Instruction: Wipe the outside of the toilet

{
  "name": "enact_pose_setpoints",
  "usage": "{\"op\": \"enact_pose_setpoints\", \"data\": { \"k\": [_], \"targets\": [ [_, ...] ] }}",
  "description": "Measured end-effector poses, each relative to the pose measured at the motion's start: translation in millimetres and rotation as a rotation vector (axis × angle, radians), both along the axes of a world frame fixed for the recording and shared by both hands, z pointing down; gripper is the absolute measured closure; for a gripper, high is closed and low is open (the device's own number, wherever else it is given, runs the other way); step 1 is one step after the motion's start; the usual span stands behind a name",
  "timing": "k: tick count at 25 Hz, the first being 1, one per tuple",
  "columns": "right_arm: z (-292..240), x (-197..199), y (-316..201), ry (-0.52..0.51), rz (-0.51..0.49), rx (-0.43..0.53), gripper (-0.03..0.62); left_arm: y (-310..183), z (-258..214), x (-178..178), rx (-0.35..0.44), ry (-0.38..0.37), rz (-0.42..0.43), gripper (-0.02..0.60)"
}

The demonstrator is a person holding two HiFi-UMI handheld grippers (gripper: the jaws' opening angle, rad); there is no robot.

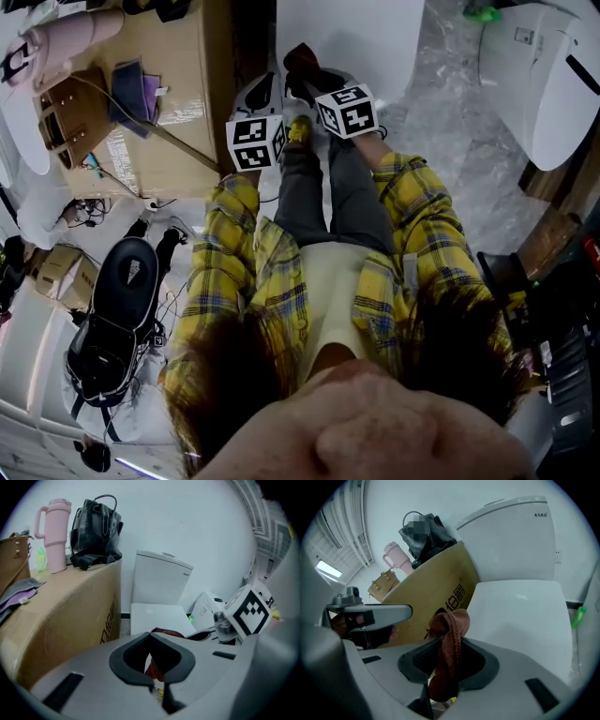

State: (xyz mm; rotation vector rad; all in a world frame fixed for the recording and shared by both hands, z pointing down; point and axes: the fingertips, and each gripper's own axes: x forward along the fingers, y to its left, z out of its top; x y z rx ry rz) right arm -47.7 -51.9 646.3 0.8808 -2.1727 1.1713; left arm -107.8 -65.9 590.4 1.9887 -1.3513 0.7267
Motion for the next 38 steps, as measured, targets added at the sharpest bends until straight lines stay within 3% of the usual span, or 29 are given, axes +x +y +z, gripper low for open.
{"op": "enact_pose_setpoints", "data": {
  "k": [10, 23, 38],
  "targets": [
    [70, 18, 18, 0.133, 0.030, -0.160, 0.471, 11, 12, 4, -0.032, -0.010, 0.019, 0.575],
    [80, 97, 32, 0.273, 0.048, -0.129, 0.473, 4, 18, 20, -0.044, -0.022, 0.065, 0.575],
    [86, 180, 32, 0.338, 0.149, -0.142, 0.472, 0, 25, 40, -0.064, -0.033, 0.102, 0.575]
  ]
}}
